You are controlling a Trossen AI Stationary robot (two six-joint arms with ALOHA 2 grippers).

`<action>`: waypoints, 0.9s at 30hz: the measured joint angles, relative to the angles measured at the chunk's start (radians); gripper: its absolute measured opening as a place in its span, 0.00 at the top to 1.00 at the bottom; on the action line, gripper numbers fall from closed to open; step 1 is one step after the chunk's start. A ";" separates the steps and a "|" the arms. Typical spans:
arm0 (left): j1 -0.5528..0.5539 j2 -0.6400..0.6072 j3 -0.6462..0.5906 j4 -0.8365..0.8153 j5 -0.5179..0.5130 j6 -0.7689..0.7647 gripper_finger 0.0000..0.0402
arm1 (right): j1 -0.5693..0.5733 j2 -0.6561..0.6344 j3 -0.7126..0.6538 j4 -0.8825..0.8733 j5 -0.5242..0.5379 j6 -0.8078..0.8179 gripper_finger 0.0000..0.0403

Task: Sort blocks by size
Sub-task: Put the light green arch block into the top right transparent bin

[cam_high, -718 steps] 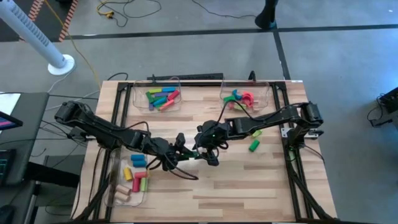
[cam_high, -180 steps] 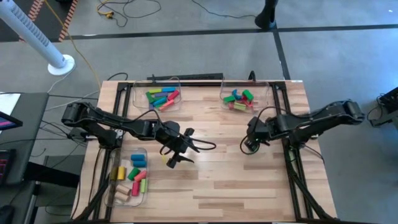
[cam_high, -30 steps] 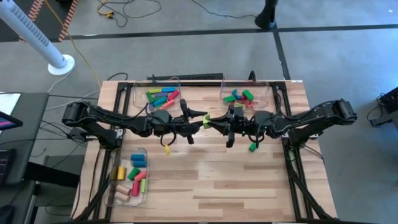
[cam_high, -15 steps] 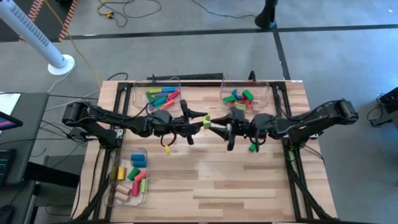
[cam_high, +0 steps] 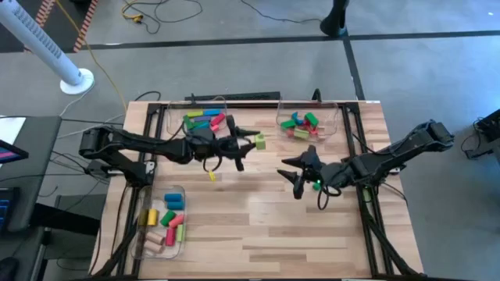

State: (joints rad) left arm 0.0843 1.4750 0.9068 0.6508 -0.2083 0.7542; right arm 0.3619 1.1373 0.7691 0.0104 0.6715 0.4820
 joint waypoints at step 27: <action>0.241 0.501 0.573 -0.198 0.137 -0.142 0.66 | 0.255 0.029 -0.008 -0.388 0.198 0.475 0.45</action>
State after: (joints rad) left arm 0.3257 1.9761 1.4803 0.4532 -0.0716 0.6125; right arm 0.6167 1.1667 0.7612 -0.3774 0.8692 0.9565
